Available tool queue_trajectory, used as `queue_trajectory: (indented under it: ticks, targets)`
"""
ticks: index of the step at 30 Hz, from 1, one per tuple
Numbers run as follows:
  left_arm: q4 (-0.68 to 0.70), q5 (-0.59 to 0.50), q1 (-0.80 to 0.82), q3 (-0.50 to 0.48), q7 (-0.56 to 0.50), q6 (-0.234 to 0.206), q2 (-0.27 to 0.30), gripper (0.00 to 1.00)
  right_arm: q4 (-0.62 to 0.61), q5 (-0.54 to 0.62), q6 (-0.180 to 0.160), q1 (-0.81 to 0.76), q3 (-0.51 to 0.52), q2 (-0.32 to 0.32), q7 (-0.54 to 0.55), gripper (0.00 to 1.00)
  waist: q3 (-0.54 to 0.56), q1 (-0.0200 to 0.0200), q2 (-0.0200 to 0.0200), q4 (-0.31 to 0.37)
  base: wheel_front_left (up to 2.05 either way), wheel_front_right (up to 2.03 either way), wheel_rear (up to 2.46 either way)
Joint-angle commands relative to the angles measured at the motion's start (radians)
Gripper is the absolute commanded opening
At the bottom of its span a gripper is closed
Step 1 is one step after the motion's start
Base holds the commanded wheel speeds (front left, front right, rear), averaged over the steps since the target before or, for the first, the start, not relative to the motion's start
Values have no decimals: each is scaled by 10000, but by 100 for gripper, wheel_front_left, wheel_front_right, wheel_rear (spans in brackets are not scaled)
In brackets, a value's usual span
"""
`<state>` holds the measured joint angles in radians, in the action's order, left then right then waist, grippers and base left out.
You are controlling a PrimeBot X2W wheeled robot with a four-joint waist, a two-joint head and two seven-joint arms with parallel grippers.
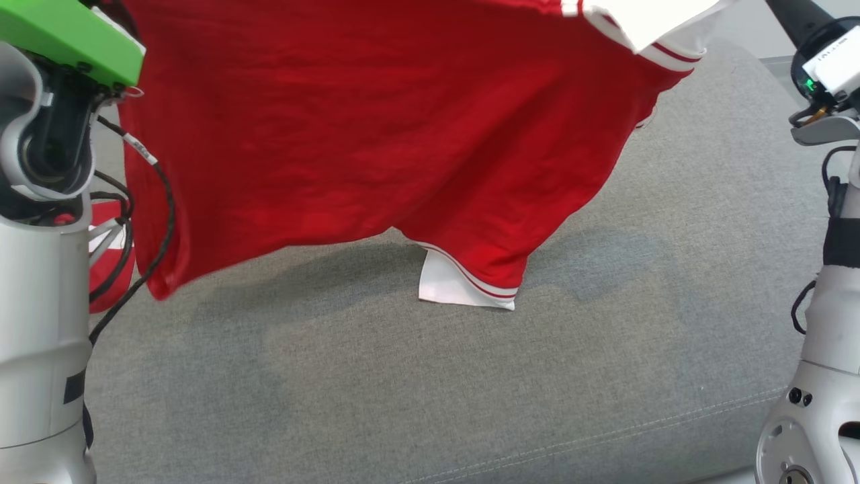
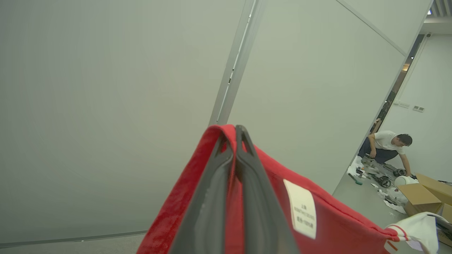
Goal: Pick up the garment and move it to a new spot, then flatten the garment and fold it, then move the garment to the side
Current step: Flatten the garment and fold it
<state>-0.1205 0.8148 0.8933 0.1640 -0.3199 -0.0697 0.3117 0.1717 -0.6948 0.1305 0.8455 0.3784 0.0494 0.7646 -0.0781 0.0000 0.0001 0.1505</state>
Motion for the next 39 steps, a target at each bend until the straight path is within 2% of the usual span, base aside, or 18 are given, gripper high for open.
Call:
queue_trajectory:
  ticks: [1, 8, 13, 16, 18, 19, 20, 21, 24, 27, 31, 39]
  targets:
    - [-69, -11, -69, 49, 8, 78, -28, 0, 152, -128, 4, 194, -75, 25, -11, 0, -52, 0, -1, -11, 0, 0, 0]
    - [-702, -210, 439, 413, -213, 67, -107, 0, 1312, -474, 5, 1020, -510, 22, -318, 0, -382, 0, -1, 36, 0, 0, 0]
    - [-1730, -530, 1196, 634, -419, -137, -45, 0, 3166, -587, 5, 2494, -866, 17, -1366, 0, -974, 0, -1, 173, 0, 0, 0]
    - [-2673, -778, 1938, 607, -224, -329, -7, 0, 4766, -671, 5, 3832, -1332, 16, -2768, 0, -1317, 0, -1, 342, 0, 0, 0]
    - [-3307, -1168, 2669, 491, 313, -461, 169, 0, 5946, -753, 5, 4895, -1712, 28, -3999, 0, -1520, 0, -1, 510, 0, 0, 0]
    - [-3606, -1330, 3088, 424, 736, -520, 200, 0, 6564, -908, 5, 5487, -1854, 35, -4662, 0, -1621, 0, -1, 589, 0, 0, 0]
    - [-4140, -1743, 3891, 377, 1757, -519, 206, 0, 7691, -1370, 5, 6682, -2229, 33, -5972, 0, -1794, 0, -1, 738, 0, 0, 0]
    - [-4377, -1900, 4311, 323, 2309, -507, 211, 0, 8236, -1682, 4, 7256, -2339, 41, -6688, 0, -1891, 0, -1, 823, 0, 0, 0]
    - [-4735, -2235, 5648, 394, 3874, 83, 99, 0, 9206, -2453, 5, 8809, -2939, 20, -8442, 0, -2320, 0, -1, 1025, 0, 0, 0]
    - [-5329, -2410, 6571, 342, 5044, 487, 117, 0, 9742, -3431, 4, 9713, -3509, 7, -9495, 0, -2705, 0, -1, 1203, 0, 0, 0]
    - [-6230, -2698, 7494, 478, 5512, 741, 154, 0, 10092, -4436, 5, 10386, -4374, 20, -9915, 0, -3254, 0, -1, 1368, 0, 0, 0]
    - [-7652, -2582, 7521, 292, 5826, 1150, -19, 0, 10476, -5670, 4, 9918, -5965, 31, -10177, 0, -4012, 0, -1, 1352, 0, 0, 0]
